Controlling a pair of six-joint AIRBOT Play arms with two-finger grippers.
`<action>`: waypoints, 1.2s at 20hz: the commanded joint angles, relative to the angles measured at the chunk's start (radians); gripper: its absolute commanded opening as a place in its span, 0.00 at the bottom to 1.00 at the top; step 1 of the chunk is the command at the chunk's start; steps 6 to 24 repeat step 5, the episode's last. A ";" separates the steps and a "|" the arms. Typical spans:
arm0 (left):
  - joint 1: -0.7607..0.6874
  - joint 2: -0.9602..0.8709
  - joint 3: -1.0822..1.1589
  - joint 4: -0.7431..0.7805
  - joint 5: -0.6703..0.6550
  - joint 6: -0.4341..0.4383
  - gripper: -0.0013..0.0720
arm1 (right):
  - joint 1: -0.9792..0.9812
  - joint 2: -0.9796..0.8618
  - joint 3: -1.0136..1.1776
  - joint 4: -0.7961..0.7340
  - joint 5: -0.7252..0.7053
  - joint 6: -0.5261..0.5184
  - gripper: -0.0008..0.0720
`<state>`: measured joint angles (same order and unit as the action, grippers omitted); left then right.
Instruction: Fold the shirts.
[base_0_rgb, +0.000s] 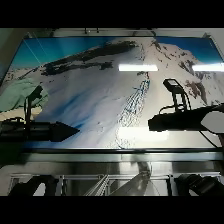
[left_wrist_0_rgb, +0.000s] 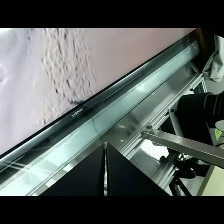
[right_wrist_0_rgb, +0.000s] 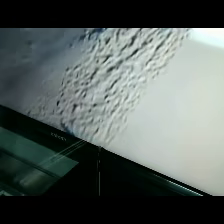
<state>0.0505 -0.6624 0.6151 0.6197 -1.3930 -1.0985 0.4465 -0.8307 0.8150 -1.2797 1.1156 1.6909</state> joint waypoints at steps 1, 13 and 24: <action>0.000 0.046 -0.025 0.001 0.009 -0.003 0.03 | 0.024 0.005 -0.014 0.008 -0.016 0.008 0.04; 0.000 0.050 -0.025 0.001 0.008 -0.003 0.03 | 0.024 0.005 -0.014 0.008 -0.016 0.007 0.04; 0.000 0.050 -0.025 0.001 0.008 -0.003 0.03 | 0.024 0.005 -0.014 0.008 -0.016 0.007 0.04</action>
